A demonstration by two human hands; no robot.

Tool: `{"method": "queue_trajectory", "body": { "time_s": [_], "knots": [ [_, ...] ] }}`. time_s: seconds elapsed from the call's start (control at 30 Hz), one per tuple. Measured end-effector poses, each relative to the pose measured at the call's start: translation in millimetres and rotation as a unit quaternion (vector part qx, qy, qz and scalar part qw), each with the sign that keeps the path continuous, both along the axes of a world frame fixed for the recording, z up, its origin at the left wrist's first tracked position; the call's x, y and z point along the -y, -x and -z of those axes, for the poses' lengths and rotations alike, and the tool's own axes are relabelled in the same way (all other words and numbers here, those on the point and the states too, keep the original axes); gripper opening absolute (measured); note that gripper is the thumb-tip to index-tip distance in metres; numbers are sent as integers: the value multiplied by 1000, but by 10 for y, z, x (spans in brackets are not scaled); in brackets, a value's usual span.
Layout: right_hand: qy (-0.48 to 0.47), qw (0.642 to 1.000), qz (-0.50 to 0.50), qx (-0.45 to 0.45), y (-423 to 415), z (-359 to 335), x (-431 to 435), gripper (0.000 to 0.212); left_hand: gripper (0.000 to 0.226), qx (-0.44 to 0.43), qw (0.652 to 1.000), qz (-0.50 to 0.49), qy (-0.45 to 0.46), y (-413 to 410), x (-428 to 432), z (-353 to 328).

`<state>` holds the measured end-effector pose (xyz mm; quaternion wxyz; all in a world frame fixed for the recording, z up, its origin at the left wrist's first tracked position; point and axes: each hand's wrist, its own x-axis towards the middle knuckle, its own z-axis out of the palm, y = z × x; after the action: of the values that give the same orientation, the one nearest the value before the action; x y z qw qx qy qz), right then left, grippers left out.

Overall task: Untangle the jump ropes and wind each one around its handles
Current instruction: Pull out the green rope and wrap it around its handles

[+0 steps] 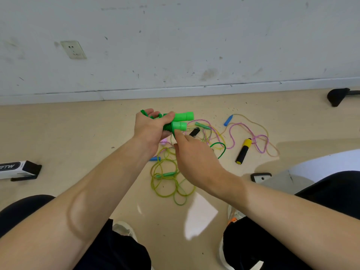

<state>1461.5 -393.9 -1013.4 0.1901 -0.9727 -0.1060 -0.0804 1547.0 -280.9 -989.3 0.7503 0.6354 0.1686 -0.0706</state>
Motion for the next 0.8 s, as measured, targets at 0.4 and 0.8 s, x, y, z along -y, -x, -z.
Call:
{"method": "queue_trajectory", "body": {
  "time_s": [0.4,0.8],
  "knots": [
    [-278,917,-34,-282,-306,176,487,50,17,-43,981,157,102,-9,-217,-200],
    [-313,910,18,-269,-576,-239,788,20,60,46,946,271,-174,109,-136,-142]
  ]
}}
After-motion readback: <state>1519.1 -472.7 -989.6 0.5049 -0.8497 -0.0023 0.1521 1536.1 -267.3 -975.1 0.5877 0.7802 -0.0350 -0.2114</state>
